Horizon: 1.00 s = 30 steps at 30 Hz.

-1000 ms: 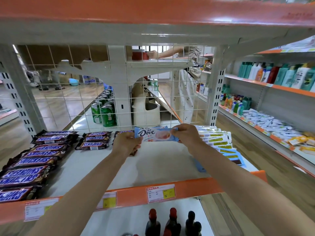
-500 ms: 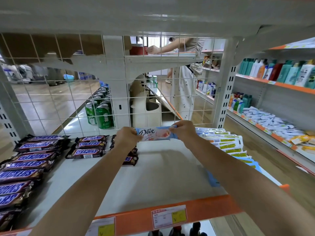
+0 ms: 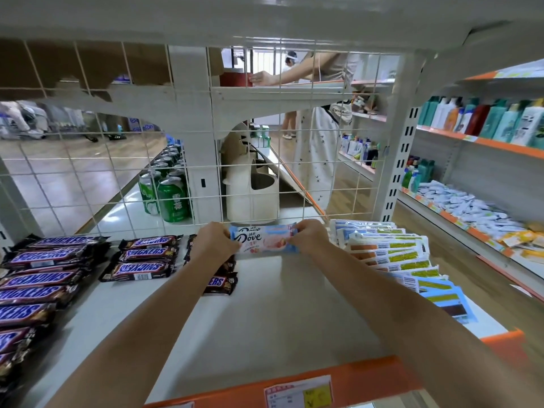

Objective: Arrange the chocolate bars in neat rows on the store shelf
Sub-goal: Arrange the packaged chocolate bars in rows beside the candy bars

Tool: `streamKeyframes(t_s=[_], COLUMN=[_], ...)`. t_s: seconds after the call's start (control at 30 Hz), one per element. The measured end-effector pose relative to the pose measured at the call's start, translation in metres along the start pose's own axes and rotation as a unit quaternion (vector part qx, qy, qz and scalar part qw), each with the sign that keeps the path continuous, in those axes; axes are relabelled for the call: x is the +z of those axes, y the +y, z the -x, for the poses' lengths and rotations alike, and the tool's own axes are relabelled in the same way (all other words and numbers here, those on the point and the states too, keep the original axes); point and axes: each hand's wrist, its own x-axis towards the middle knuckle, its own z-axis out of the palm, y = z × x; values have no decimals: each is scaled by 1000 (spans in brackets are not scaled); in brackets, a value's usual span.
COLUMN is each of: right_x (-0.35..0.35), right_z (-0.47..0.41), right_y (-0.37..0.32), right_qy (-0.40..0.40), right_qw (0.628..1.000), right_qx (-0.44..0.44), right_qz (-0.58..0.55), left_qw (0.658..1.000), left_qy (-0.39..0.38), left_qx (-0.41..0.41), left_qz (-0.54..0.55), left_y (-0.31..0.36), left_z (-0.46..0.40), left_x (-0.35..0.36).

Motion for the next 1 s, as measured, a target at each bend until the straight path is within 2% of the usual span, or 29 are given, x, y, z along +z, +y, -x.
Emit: streamKeyframes(t_s=[0.23,0.5,0.87,1.0], right_x=[3,5,6,2], right_z=[-8,-14,-12,-4], right_y=[1,7,12,13], right_qy=[8,29,22,53], right_qw=[1000,999,995,989], right_qx=[13,-15,-49,-91], right_qz=[15,36,80,102], left_qw=[999,999,996,994], left_qy=[7,6,47,79], left_qx=[21,16,33,43], left_qz=[-27,-28,-73,-64], left_y=[-4,-7,-10,-9], left_z=[-14,-31,-33,-27], left_x=[9,25,31,29])
